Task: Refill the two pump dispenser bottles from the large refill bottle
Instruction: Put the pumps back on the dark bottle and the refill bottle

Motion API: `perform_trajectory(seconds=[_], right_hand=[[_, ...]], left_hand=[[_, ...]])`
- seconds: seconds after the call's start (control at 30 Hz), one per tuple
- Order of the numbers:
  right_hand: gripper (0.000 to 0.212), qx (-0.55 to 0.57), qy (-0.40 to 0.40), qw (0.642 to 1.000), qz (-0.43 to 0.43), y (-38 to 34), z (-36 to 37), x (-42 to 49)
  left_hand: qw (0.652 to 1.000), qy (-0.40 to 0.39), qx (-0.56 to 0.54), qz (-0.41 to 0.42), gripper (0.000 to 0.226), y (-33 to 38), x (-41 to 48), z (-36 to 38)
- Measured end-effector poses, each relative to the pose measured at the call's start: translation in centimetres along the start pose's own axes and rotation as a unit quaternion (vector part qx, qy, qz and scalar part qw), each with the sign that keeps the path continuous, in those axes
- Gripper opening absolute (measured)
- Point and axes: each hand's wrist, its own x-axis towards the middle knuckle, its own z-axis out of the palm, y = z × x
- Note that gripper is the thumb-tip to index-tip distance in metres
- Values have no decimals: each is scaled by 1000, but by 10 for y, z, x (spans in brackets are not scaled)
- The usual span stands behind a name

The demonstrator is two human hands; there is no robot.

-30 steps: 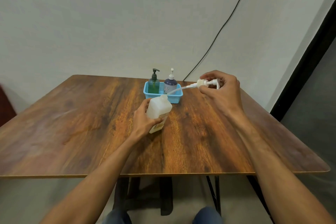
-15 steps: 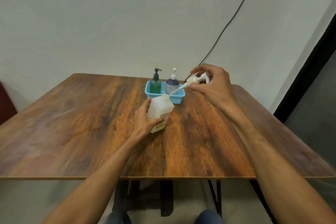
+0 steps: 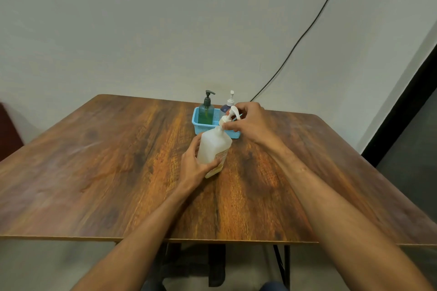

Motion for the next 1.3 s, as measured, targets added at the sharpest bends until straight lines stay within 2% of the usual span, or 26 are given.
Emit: perform_trajectory(seconds=[0.33, 0.7, 0.93, 1.07, 1.13, 1.23, 1.3], right_hand=[[25, -53, -66, 996, -11, 1, 19, 19], [22, -88, -146, 985, -23, 2, 24, 46], [49, -36, -112, 993, -21, 19, 32, 38], [39, 7, -122, 992, -19, 23, 35, 36], [37, 19, -97, 995, -10, 24, 41, 33], [47, 44, -49, 998, -2, 30, 50, 31], [51, 56, -49, 997, -3, 34, 50, 30]], left_hand=[[999, 46, -13, 21, 91, -17, -3, 3], [998, 49, -34, 34, 87, -28, 3, 4], [998, 44, -36, 32, 88, -34, 5, 7], [998, 42, -27, 26, 90, -34, 5, 8], [998, 40, -24, 28, 89, -34, 6, 8], [998, 42, -28, 30, 89, -33, 6, 7], [998, 43, -30, 29, 89, -33, 5, 7]])
